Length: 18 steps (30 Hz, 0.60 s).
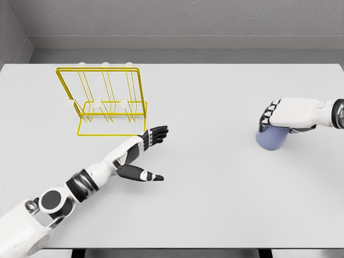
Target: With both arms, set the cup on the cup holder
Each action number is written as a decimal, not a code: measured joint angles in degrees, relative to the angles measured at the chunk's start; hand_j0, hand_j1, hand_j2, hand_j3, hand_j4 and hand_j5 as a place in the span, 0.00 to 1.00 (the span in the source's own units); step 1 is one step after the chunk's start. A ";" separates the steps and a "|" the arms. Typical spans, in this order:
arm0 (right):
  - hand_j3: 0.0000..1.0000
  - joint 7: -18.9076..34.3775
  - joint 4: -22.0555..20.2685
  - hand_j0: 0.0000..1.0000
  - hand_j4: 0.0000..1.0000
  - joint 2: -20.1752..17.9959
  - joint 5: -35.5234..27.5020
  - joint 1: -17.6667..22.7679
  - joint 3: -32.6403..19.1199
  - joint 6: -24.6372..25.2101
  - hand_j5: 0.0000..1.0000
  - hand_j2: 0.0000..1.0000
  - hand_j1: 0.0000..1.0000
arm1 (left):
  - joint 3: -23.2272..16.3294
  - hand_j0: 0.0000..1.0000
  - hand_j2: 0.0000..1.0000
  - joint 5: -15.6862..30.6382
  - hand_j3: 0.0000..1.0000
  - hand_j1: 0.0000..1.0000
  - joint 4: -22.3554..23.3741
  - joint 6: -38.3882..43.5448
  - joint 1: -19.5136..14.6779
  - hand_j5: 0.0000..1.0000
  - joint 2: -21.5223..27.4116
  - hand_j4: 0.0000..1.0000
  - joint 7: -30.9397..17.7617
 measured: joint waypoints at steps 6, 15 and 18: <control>0.63 0.28 0.04 0.63 0.63 -0.30 1.72 -0.35 -0.07 -1.20 0.63 0.63 0.63 | -0.03 1.00 1.00 1.08 1.00 1.00 0.84 1.50 0.00 1.00 -0.57 1.00 -0.07; 0.61 0.42 -6.01 0.61 0.61 -2.48 2.24 -0.79 -1.07 -1.70 0.61 0.61 0.61 | -0.03 1.00 1.00 0.86 1.00 1.00 1.17 2.76 0.00 1.00 -0.87 1.00 -0.02; 0.61 0.40 -8.79 0.61 0.61 -2.53 2.17 -0.79 -1.57 -1.68 0.61 0.61 0.61 | -0.04 1.00 1.00 0.73 1.00 1.00 1.19 3.16 0.00 1.00 -0.96 1.00 -0.02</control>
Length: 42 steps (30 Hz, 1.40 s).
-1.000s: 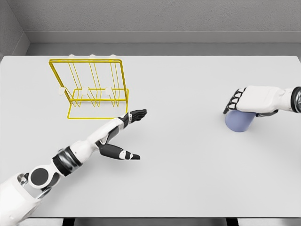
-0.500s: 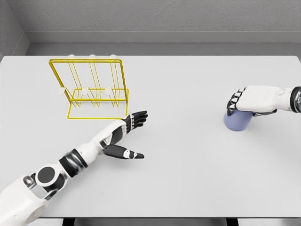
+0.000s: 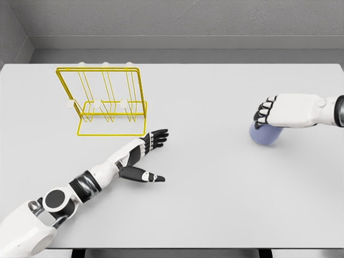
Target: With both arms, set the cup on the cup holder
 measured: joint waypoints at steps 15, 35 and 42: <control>0.57 -0.11 -3.84 0.57 0.57 4.96 0.01 0.09 -0.20 -0.02 0.57 0.57 0.57 | 0.00 1.00 1.00 -0.98 1.00 1.00 0.83 0.18 0.00 1.00 -0.05 1.00 0.00; 0.57 -0.10 -3.96 0.57 0.57 14.48 -1.32 0.18 3.13 -0.04 0.57 0.57 0.57 | 0.34 1.00 1.00 -1.41 1.00 1.00 1.23 0.00 -0.09 1.00 0.10 1.00 0.00; 0.58 -0.11 -3.96 0.58 0.58 17.40 -1.31 0.18 4.91 -0.03 0.58 0.58 0.58 | 0.49 1.00 1.00 -1.36 1.00 1.00 1.24 0.00 -0.09 1.00 0.12 1.00 0.00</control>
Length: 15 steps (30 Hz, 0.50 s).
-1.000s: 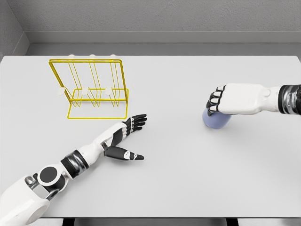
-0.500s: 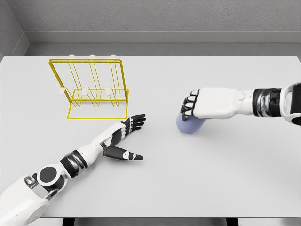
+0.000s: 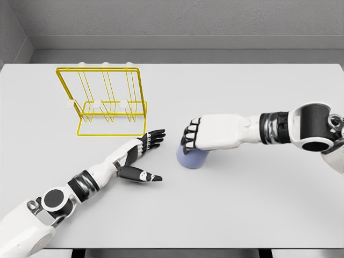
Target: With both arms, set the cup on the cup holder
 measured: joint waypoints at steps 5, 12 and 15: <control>0.60 0.00 0.00 0.60 0.60 0.65 0.06 0.09 0.35 0.00 0.60 0.60 0.60 | 0.03 1.00 1.00 -0.05 1.00 1.00 0.01 0.00 0.09 1.00 -0.07 1.00 0.00; 1.00 0.11 0.00 1.00 1.00 0.77 0.13 0.00 0.37 0.08 1.00 1.00 1.00 | 0.03 1.00 1.00 -0.06 1.00 1.00 0.07 0.04 0.09 1.00 -0.12 1.00 0.00; 1.00 0.13 0.00 1.00 1.00 0.80 0.08 -0.35 0.05 0.08 1.00 1.00 1.00 | 0.03 1.00 1.00 -0.06 1.00 1.00 0.08 0.02 0.09 1.00 -0.15 1.00 0.00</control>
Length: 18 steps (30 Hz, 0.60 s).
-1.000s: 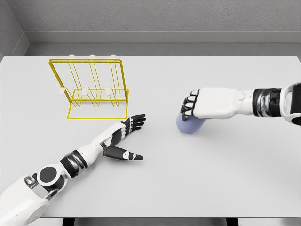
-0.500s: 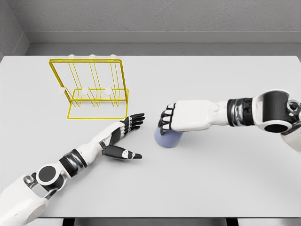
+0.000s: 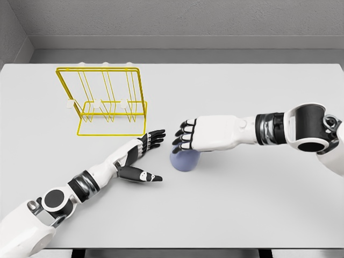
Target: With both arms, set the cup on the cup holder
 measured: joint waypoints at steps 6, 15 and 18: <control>1.00 0.01 0.00 1.00 1.00 0.06 -1.24 -0.18 -3.03 0.00 1.00 1.00 1.00 | 0.02 1.00 1.00 -0.13 1.00 1.00 0.00 0.02 0.09 1.00 -0.19 1.00 0.00; 1.00 0.03 0.51 1.00 1.00 -4.59 -14.73 15.46 -27.41 -0.09 1.00 1.00 1.00 | 0.10 1.00 1.00 -0.16 1.00 1.00 0.00 1.20 -0.53 1.00 -3.15 1.00 0.06; 1.00 0.03 0.73 1.00 1.00 -5.06 -19.25 21.61 -35.84 -0.08 1.00 1.00 1.00 | 0.10 1.00 1.00 -0.20 1.00 1.00 0.14 1.95 -0.88 1.00 -4.43 1.00 0.07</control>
